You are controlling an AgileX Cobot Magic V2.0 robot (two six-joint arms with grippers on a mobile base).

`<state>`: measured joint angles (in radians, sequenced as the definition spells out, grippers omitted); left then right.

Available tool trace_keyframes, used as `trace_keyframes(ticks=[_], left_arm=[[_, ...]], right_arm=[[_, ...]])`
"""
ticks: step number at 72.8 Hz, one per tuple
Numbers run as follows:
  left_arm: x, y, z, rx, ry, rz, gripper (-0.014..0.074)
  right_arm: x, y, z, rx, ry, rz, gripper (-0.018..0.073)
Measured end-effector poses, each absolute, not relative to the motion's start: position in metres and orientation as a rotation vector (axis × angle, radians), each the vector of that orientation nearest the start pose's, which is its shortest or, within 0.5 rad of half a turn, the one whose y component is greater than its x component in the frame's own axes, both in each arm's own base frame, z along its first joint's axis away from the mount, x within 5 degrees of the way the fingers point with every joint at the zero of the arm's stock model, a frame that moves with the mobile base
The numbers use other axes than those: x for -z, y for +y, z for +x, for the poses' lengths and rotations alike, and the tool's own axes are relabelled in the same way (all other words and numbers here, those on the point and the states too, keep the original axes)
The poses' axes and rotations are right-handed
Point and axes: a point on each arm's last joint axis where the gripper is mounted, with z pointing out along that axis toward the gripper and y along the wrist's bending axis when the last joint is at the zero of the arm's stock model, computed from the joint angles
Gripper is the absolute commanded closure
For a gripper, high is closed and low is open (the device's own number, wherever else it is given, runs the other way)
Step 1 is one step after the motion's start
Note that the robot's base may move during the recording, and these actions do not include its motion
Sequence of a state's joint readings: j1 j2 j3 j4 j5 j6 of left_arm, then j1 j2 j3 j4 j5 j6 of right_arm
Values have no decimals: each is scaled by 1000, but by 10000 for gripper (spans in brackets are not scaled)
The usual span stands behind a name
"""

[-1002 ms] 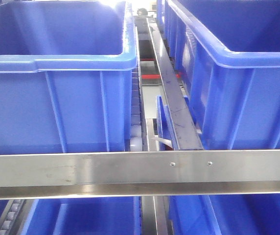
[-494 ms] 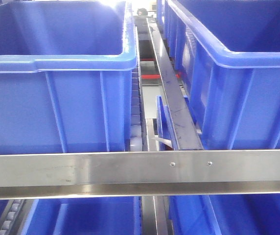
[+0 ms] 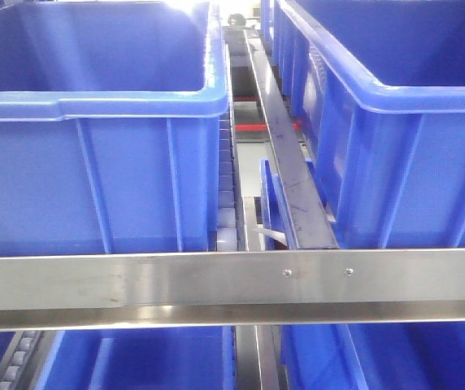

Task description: Pick and sort blue part to right shelf

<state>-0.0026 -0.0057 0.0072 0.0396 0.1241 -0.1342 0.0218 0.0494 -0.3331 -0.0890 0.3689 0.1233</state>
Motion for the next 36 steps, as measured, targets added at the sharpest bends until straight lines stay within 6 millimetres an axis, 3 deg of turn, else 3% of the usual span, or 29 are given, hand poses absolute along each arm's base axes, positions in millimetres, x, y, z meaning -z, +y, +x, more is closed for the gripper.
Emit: trace_keyframes(ticks=[22, 36], left_arm=[[-200, 0, 56, 72, 1608, -78, 463], [-200, 0, 56, 72, 1606, -78, 463]], right_arm=[[-205, 1, 60, -56, 1585, 32, 524], [-199, 1, 57, -63, 1555, 36, 524]])
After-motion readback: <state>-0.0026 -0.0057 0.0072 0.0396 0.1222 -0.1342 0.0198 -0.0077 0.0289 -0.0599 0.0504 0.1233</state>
